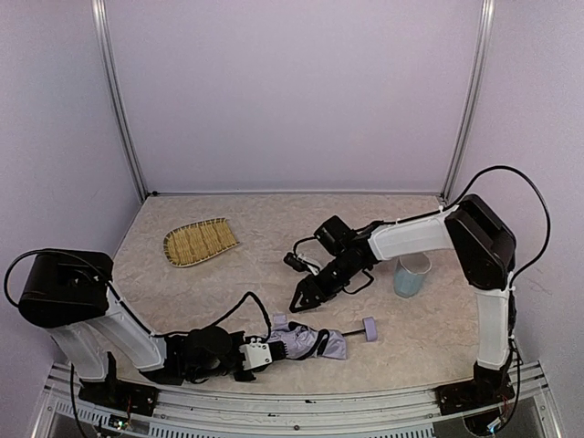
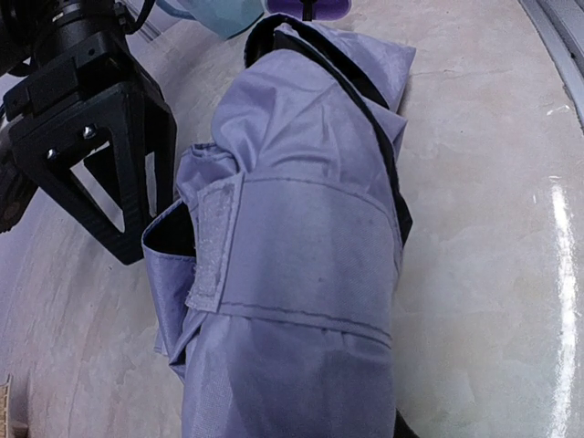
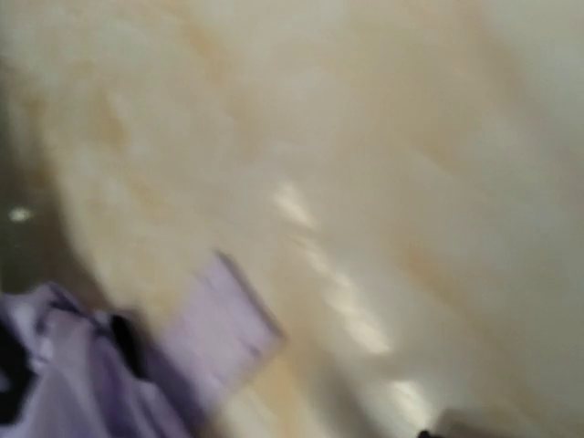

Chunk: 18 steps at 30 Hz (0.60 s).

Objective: Put away the umbrella

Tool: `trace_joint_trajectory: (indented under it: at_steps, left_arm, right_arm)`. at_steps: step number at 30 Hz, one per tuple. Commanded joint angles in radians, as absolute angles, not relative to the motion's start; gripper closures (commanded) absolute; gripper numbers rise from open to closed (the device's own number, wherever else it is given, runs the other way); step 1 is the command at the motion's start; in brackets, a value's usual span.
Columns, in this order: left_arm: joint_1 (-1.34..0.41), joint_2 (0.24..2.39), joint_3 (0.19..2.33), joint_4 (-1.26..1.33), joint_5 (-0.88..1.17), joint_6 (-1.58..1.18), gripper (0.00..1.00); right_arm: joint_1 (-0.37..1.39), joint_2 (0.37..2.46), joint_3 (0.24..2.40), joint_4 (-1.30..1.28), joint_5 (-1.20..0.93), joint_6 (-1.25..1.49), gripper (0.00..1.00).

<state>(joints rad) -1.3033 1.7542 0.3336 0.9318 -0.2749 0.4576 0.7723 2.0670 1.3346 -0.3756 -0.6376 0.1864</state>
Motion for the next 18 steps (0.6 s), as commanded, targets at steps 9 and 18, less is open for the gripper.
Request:
trace_joint_trajectory:
  at_steps: [9,18]
  left_arm:
    - [-1.319,1.775,0.313,0.834,-0.225,0.46,1.0]
    - [-1.319,1.712,0.317,0.752,-0.123,0.427,1.0]
  right_arm:
    - [0.868,2.231,1.408,-0.319,-0.884,0.264,0.77]
    - [0.783,2.1,1.366,-0.056,-0.881,0.348,1.0]
